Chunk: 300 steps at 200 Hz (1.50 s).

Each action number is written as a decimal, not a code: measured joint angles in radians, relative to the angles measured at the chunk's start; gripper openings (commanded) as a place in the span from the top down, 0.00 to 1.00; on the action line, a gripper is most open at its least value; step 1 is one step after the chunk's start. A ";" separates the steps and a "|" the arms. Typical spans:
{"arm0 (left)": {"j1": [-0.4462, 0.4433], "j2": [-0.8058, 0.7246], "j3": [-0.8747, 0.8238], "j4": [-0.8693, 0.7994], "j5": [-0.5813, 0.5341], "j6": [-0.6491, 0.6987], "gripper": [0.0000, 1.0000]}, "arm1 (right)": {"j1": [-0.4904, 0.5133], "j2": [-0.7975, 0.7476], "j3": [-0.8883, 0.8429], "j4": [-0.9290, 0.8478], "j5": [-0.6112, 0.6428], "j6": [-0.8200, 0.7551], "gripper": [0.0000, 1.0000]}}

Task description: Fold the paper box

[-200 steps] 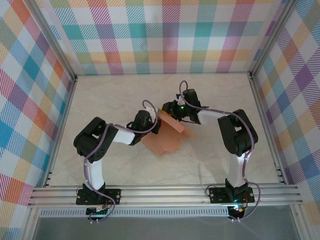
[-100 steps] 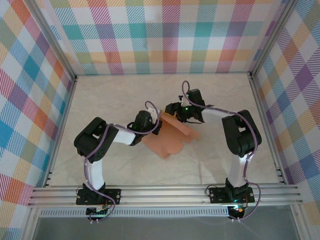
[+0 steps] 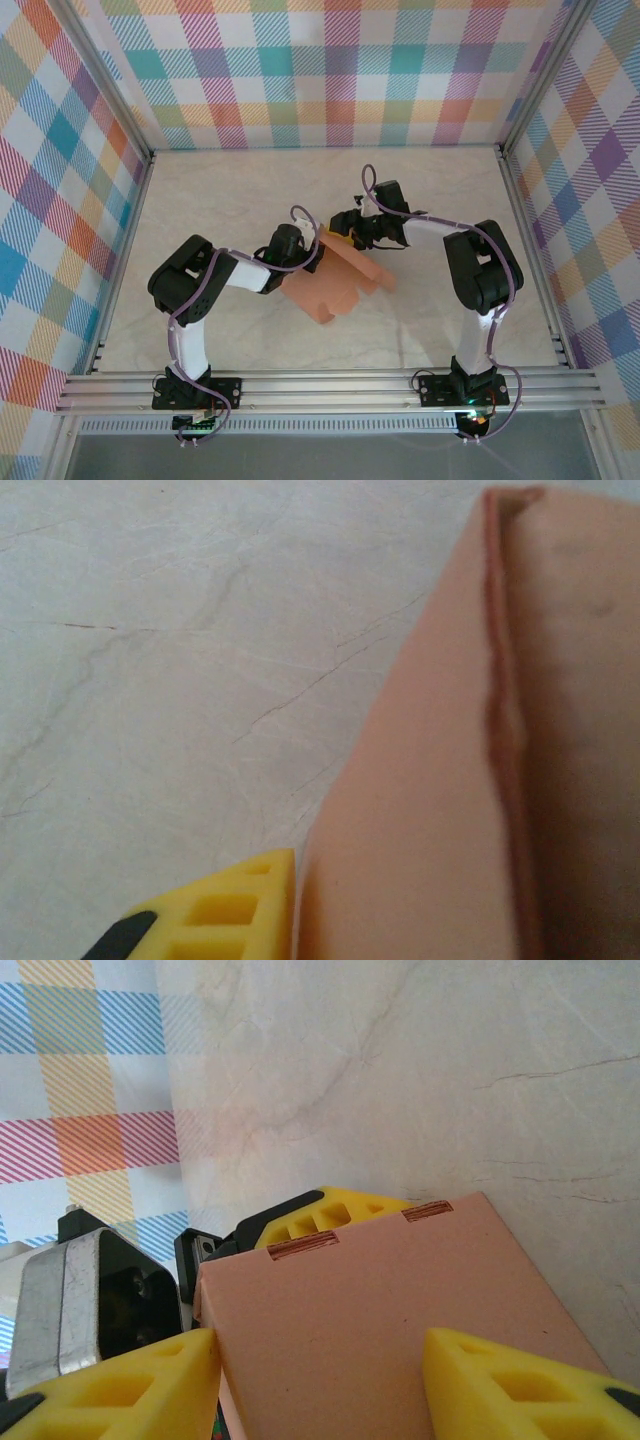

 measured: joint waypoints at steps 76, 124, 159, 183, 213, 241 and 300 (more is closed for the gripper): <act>-0.002 -0.001 0.000 -0.002 0.000 -0.008 1.00 | -0.001 0.000 -0.023 0.063 -0.007 0.024 0.51; -0.002 -0.002 0.004 -0.012 -0.014 -0.045 1.00 | 0.018 -0.005 -0.067 0.172 0.018 0.094 0.54; -0.002 -0.003 0.009 -0.024 -0.006 -0.053 0.95 | 0.027 -0.034 -0.088 0.179 0.074 0.109 0.53; -0.002 -0.003 0.009 -0.025 -0.002 -0.055 0.78 | 0.027 -0.045 -0.070 0.116 0.089 0.080 0.53; 0.001 -0.005 0.005 -0.027 -0.037 -0.071 0.68 | 0.012 -0.049 -0.062 0.069 0.073 0.048 0.53; 0.001 -0.024 -0.012 -0.027 -0.045 -0.071 0.64 | 0.006 -0.048 -0.051 0.040 0.061 0.022 0.52; 0.001 -0.072 -0.083 0.026 -0.047 -0.066 0.63 | 0.000 -0.044 -0.040 0.011 0.037 0.003 0.53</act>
